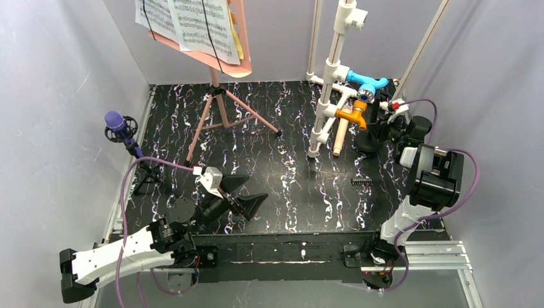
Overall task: Pack up the instrument practice props
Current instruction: Place the microphone stand at the center of the board.
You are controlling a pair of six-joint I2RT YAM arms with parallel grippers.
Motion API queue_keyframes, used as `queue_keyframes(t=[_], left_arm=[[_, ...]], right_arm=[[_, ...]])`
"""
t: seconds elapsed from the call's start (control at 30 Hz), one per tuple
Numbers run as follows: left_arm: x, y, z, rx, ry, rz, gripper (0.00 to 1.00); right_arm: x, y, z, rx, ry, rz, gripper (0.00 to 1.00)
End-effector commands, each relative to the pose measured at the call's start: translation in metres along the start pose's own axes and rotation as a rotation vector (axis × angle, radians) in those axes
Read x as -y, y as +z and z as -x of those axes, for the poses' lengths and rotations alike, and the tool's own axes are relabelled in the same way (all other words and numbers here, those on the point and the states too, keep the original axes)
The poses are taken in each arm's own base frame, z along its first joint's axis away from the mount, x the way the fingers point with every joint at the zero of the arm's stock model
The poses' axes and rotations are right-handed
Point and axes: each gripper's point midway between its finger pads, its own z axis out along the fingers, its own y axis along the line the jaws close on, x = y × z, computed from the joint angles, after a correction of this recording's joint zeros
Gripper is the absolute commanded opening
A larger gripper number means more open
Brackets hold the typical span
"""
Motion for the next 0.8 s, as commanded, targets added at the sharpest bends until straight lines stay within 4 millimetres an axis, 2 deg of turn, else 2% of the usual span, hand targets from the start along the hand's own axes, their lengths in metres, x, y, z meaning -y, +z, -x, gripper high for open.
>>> queue_keyframes(t=[0.0, 0.13, 0.23, 0.57, 0.77], left_arm=[[0.002, 0.0, 0.017, 0.032, -0.001, 0.011, 1.0], [0.002, 0.0, 0.015, 0.028, -0.012, 0.008, 1.0], [0.003, -0.001, 0.014, 0.026, -0.019, 0.003, 1.0], [0.006, -0.009, 0.017, 0.046, -0.055, -0.026, 1.0], [0.007, -0.014, 0.018, 0.034, -0.065, -0.032, 1.0]], right_arm=[[0.007, 0.006, 0.039, 0.134, -0.129, -0.01, 0.08], [-0.004, -0.001, 0.018, 0.071, -0.146, 0.018, 0.18], [-0.011, -0.008, 0.009, 0.033, -0.157, 0.03, 0.26], [-0.011, -0.033, -0.002, -0.104, -0.113, 0.008, 0.57], [-0.016, -0.058, -0.009, -0.194, -0.113, -0.012, 0.79]])
